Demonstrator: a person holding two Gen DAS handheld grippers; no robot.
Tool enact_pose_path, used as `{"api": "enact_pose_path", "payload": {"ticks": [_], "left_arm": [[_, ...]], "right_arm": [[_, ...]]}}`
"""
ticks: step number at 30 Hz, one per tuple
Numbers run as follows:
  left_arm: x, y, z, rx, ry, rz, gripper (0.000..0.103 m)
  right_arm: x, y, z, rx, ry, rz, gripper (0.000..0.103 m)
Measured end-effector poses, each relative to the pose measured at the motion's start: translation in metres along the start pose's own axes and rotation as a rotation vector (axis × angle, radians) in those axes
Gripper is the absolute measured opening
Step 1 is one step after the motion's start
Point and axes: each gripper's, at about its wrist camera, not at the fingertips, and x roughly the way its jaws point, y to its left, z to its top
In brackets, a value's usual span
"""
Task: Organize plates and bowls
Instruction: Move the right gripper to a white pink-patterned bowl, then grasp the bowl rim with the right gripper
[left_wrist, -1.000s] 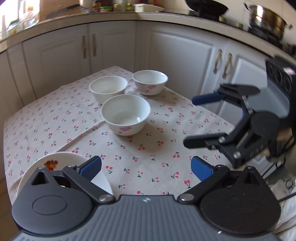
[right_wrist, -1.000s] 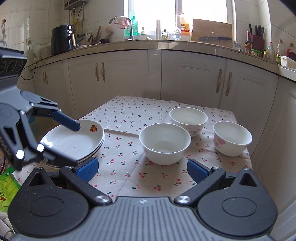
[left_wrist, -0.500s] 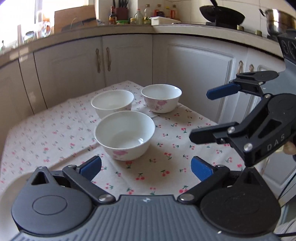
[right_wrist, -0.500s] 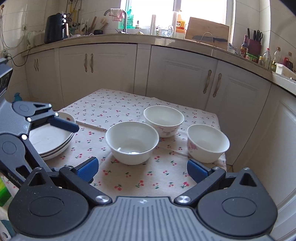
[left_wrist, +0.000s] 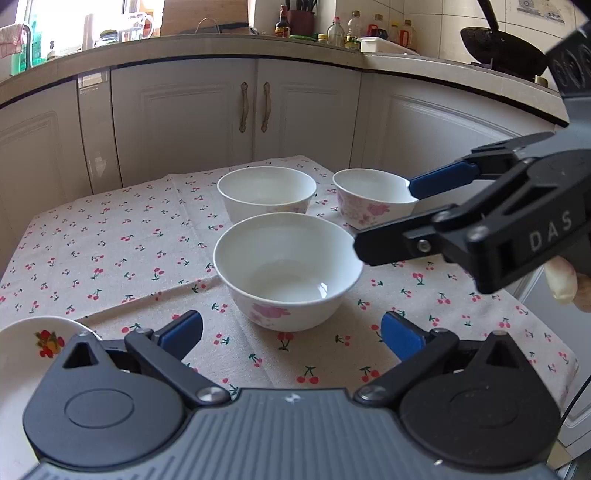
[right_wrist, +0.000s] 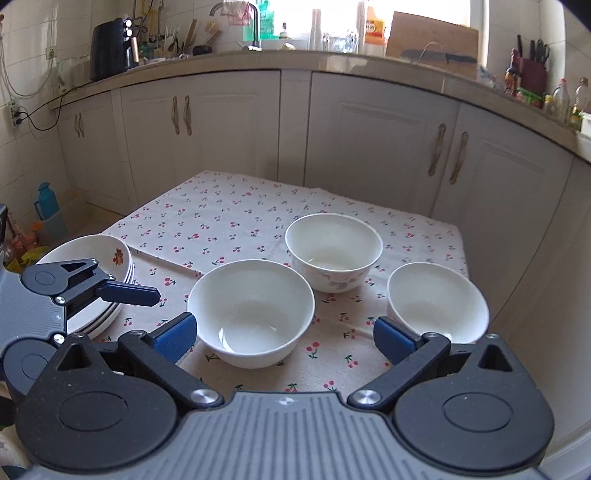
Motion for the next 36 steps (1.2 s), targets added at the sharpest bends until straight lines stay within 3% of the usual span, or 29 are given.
{"api": "enact_pose_path", "payload": {"ticks": [16,23,36], "left_arm": [[0.028,-0.003,0.005,0.016,-0.018,0.023,0.100],[0.029,-0.003,0.006,0.021,-0.031,0.007,0.096],[0.029,0.001,0.007,0.022,-0.041,-0.006,0.093]], "right_arm": [[0.067,-0.008,0.018,0.012,0.102,0.122,0.099],[0.078,-0.010,0.020,0.023,0.119,0.161,0.087],[0.077,-0.010,0.021,0.043,0.125,0.170,0.085]]}}
